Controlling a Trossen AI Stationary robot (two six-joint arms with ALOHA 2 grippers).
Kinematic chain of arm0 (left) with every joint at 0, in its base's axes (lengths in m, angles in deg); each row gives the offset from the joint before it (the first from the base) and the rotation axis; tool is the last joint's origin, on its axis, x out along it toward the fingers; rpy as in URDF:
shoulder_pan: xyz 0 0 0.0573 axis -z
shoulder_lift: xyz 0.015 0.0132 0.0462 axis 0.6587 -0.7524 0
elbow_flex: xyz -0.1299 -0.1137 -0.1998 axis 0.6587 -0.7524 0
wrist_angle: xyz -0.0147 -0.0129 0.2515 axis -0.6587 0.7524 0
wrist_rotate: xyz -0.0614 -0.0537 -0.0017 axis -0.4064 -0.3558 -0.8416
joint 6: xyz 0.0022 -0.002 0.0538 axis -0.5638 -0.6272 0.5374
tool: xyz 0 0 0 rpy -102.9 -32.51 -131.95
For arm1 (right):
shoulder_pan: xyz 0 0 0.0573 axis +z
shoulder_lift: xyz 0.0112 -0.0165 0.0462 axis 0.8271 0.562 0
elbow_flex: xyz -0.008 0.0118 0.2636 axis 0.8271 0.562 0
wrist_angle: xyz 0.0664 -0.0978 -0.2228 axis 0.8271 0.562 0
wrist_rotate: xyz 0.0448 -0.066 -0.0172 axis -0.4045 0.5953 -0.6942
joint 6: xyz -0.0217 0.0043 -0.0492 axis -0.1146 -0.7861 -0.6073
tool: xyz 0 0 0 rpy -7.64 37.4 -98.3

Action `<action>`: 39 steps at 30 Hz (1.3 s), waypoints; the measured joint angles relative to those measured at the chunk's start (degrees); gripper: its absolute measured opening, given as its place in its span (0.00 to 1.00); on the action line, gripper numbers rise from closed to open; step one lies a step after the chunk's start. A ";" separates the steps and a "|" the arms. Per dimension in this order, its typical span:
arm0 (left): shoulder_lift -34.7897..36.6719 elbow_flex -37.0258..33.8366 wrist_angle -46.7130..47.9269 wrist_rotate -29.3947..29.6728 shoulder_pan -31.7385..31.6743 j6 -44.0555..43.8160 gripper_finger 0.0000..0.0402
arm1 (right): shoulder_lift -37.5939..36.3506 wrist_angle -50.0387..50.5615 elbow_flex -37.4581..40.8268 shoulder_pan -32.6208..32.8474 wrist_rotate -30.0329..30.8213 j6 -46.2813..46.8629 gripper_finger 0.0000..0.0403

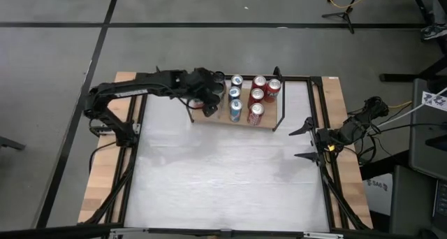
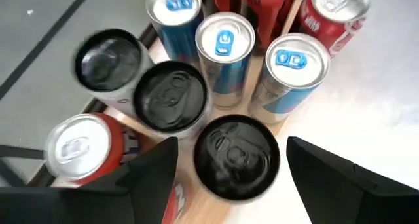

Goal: Place canned beverage on shelf
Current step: Return to Home Position

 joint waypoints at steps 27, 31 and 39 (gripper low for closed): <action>63.60 -43.49 -16.52 0.10 20.00 0.40 0.69 | -0.57 8.49 -0.02 -0.02 20.31 4.80 0.93; 69.72 -54.21 -27.34 0.41 19.93 6.41 0.69 | -0.63 8.13 -0.02 0.00 21.57 7.64 0.93; 76.78 -68.00 -39.32 0.33 18.68 9.05 0.69 | -2.29 6.65 -0.02 -0.01 21.07 11.86 0.93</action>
